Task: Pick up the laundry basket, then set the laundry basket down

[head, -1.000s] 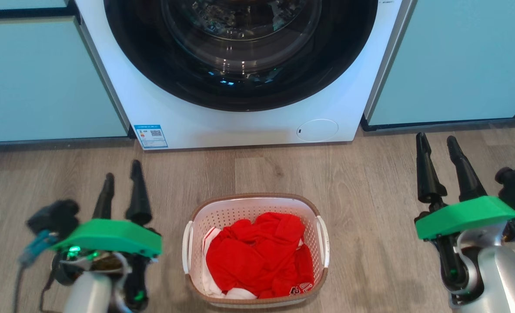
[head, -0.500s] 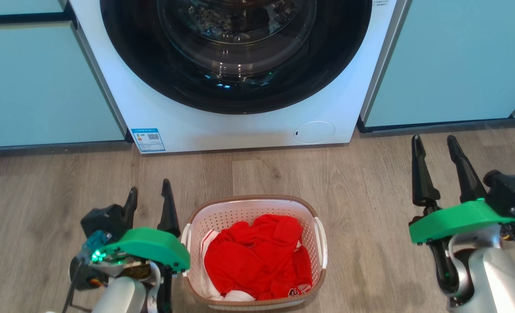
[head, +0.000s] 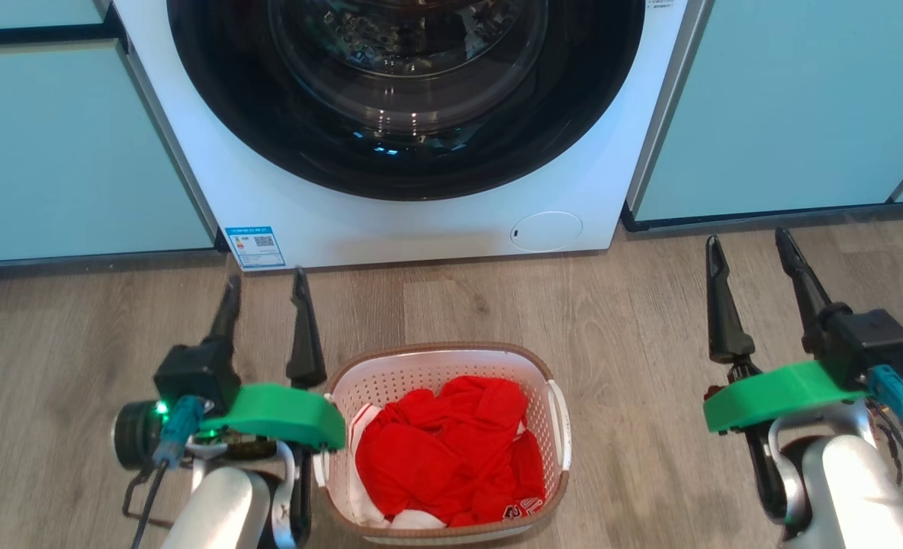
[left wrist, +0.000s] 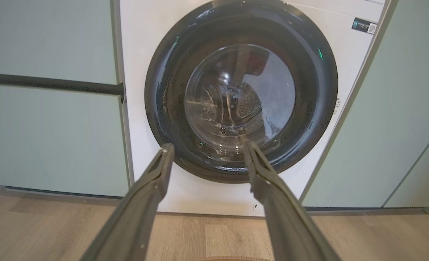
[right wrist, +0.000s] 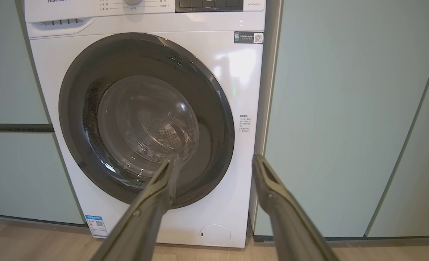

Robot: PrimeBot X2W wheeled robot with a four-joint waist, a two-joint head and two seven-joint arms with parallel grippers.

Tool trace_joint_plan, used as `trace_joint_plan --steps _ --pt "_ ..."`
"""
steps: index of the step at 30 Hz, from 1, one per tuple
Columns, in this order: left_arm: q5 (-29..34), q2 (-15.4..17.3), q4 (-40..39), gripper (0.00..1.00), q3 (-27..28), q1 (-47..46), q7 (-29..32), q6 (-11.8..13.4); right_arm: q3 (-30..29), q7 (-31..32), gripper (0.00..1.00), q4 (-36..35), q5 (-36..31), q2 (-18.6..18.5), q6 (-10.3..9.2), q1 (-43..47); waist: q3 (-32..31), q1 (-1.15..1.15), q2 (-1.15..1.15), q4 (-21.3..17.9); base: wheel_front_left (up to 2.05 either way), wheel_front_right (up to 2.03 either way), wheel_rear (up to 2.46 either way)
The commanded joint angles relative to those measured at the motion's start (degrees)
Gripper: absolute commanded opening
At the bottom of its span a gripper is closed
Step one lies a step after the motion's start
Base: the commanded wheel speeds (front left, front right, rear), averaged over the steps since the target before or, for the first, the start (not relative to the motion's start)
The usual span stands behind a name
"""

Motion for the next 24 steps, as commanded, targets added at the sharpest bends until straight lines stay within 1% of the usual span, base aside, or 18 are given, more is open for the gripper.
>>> trace_joint_plan --steps 1,3,5,9,13,16,19,20,22,24 --pt "2.5 -0.5 -3.7 1.0 1.7 -3.5 -1.1 1.4 1.0 -1.1 1.0 -2.8 -2.1 0.0 0.07 -2.3 0.0 0.0 0.0 0.0 0.0 0.0 0.0" --pt "3.8 -0.8 -5.0 1.0 2.4 -3.3 -1.4 2.5 1.4 -1.4 1.0 -3.4 -3.2 0.1 0.07 -2.4 0.0 0.0 0.0 -0.1 0.0 0.0 0.0" --pt "5.3 -1.0 -6.0 1.0 2.4 -3.2 -1.8 3.0 1.5 -1.8 1.0 -3.8 -3.9 0.1 0.08 -2.4 0.1 0.0 0.0 -0.1 0.0 0.0 0.0" --pt "7.2 -1.4 -7.5 1.0 2.9 -2.6 -2.4 3.1 1.5 -2.5 1.0 -4.2 -5.6 0.2 0.08 -2.2 0.1 0.0 0.0 -0.1 0.0 0.0 0.0" --pt "8.3 -2.2 -7.1 1.0 4.1 -1.6 -3.1 1.2 1.7 -3.1 1.0 -3.8 -7.0 0.3 0.08 -1.9 0.1 0.0 0.0 -0.1 0.0 0.0 0.0" --pt "8.5 -2.7 -4.1 1.0 5.3 -0.4 -3.6 -0.5 1.4 -3.6 1.0 -2.2 -6.9 0.6 0.08 -1.3 0.0 0.0 0.0 -0.1 0.0 0.0 0.0" --pt "7.8 -3.1 0.8 1.0 6.6 0.4 -4.1 -2.8 1.2 -4.1 1.0 0.5 -7.2 0.8 0.09 -0.9 -0.1 0.0 0.0 -0.2 0.0 0.0 0.0" --pt "7.9 -3.2 2.9 1.0 7.5 0.3 -4.4 -3.7 1.6 -4.5 1.0 2.9 -7.3 0.8 0.09 -0.7 -0.2 0.0 0.0 -0.2 0.0 0.0 0.0" --pt "7.9 -3.2 3.5 1.0 7.7 0.3 -4.6 -3.9 2.0 -4.6 1.0 4.2 -7.6 0.8 0.09 -0.7 -0.2 0.0 0.0 -0.3 0.0 0.0 0.0" --pt "6.3 -3.2 5.3 1.0 7.4 0.5 -4.8 -5.0 2.5 -4.8 1.0 6.5 -7.7 0.8 0.09 -0.9 -0.2 0.0 0.0 -0.3 0.0 0.0 0.0"
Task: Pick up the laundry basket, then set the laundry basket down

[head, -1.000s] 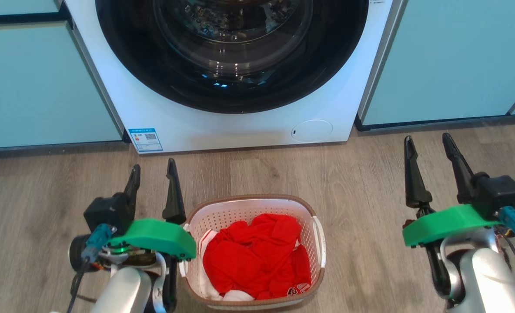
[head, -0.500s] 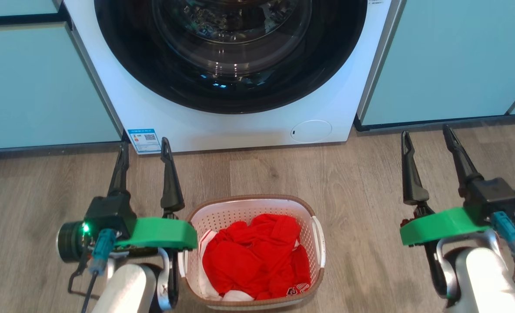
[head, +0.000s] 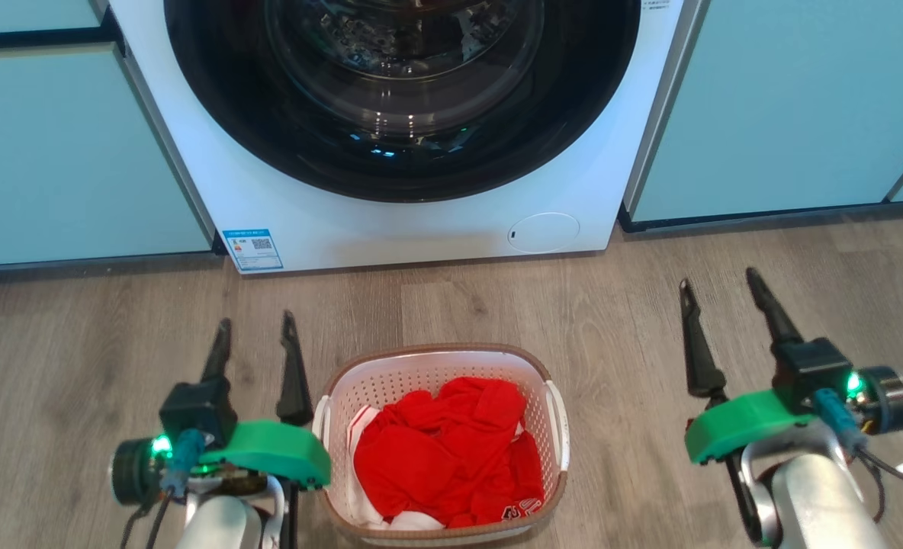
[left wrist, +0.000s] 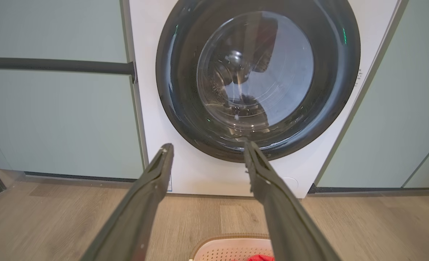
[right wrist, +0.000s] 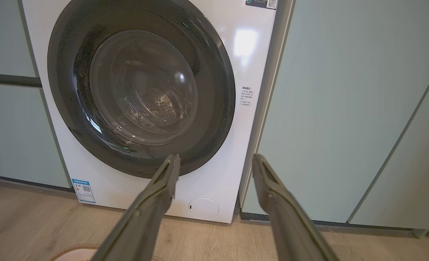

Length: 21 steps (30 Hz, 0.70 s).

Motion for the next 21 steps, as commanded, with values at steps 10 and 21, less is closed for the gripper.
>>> trace_joint_plan --steps 10,21 --pt "-1.2 -0.2 2.1 1.0 1.9 -2.8 -0.5 -1.8 2.3 -0.8 1.0 1.3 0.8 0.2 0.09 -2.1 0.1 0.0 0.0 0.0 0.0 0.0 0.0" --pt "-2.4 -0.2 4.0 1.0 1.9 -3.1 -0.5 -2.1 2.5 -0.8 1.0 2.8 1.2 0.1 0.09 -2.4 1.5 0.0 0.0 0.0 0.0 0.0 0.0"
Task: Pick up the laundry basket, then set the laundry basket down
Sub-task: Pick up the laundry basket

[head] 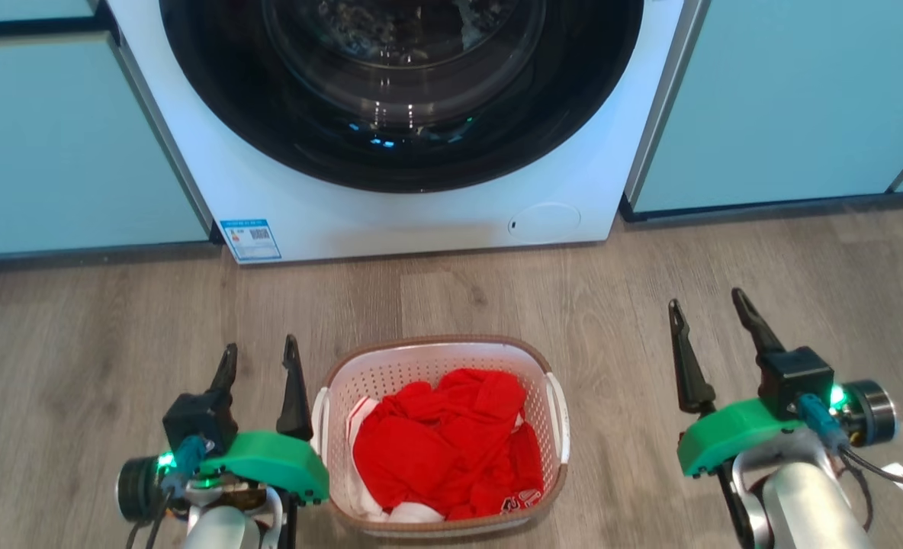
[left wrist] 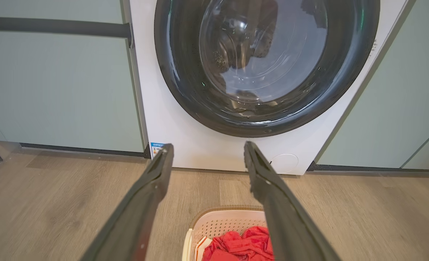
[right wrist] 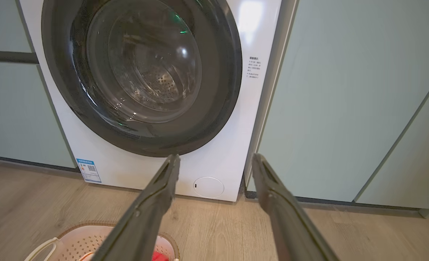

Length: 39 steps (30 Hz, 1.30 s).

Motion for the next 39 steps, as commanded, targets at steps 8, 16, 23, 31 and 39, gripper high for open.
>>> trace_joint_plan --steps 8,16,23,31,39 --pt "-0.3 -0.1 3.5 1.0 1.4 -6.9 -0.5 -1.0 3.6 -0.8 1.0 6.1 1.4 -0.5 0.09 -6.6 8.4 0.0 0.0 -0.4 0.0 0.0 0.0" --pt "0.0 -0.1 13.5 1.0 0.4 -15.9 -0.5 -5.1 6.4 -0.8 1.0 16.1 4.2 -0.6 0.09 -16.5 20.1 0.0 0.0 -0.9 0.0 0.0 0.0" --pt "-1.3 -0.1 23.6 1.0 1.3 -24.1 -0.5 -7.9 9.5 -0.8 1.0 25.2 6.6 -0.3 0.09 -24.2 28.1 0.0 0.0 -1.5 0.0 0.0 0.0" --pt "0.2 -0.1 37.6 1.0 2.1 -32.8 -0.5 -10.5 15.1 -0.8 1.0 37.7 14.7 0.4 0.09 -33.2 35.5 0.0 0.0 -2.1 0.0 0.0 0.0" --pt "2.2 0.5 51.8 1.0 1.1 -40.7 -0.5 -10.8 26.6 3.3 1.0 43.5 28.5 0.7 0.09 -39.3 40.2 0.0 0.0 -2.0 0.0 0.0 0.0"
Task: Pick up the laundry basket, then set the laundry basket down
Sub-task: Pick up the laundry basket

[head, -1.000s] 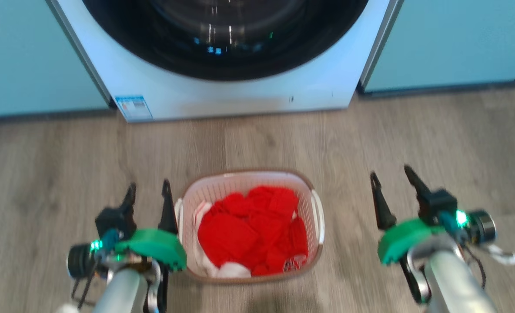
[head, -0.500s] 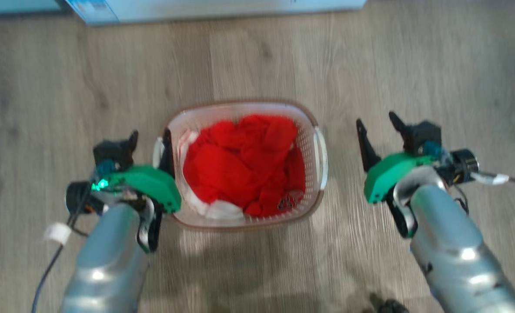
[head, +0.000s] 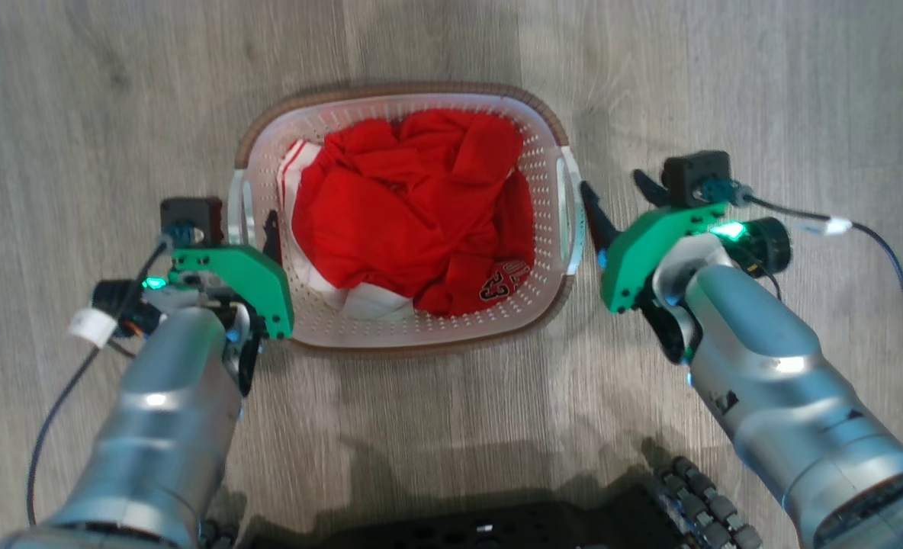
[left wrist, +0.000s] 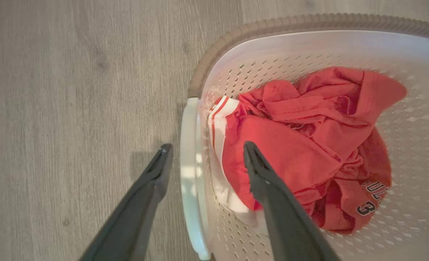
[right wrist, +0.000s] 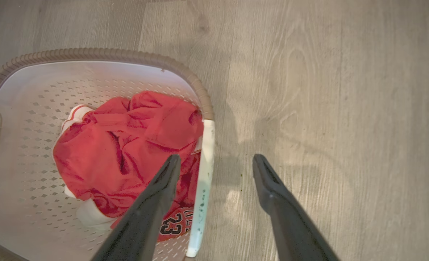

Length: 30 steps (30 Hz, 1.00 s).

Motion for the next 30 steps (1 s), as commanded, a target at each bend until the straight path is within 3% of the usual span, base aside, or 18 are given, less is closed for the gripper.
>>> trace_joint_plan --steps 1,11,22,30 --pt "0.4 1.6 1.4 1.0 0.8 -1.0 -0.5 0.2 2.7 1.1 1.0 -0.8 2.8 1.0 0.09 0.6 1.4 -0.01 0.0 0.1 0.0 0.0 0.0" --pt "1.2 1.8 6.8 1.0 -1.8 -6.7 3.8 -2.3 10.5 6.4 1.0 3.3 13.6 1.0 0.09 -4.7 5.0 -0.01 0.0 0.9 0.0 0.0 0.0" --pt "2.5 2.3 7.4 1.0 -5.4 -10.4 12.1 -4.4 15.6 11.6 1.0 6.4 20.4 1.0 0.09 -8.6 8.8 -0.01 0.0 1.5 0.0 0.0 0.0" --pt "2.3 2.2 7.5 1.0 -6.4 -12.1 13.0 -4.7 18.5 11.6 1.0 7.9 23.3 1.0 0.09 -10.6 10.8 -0.01 0.0 2.1 0.0 0.0 0.0"
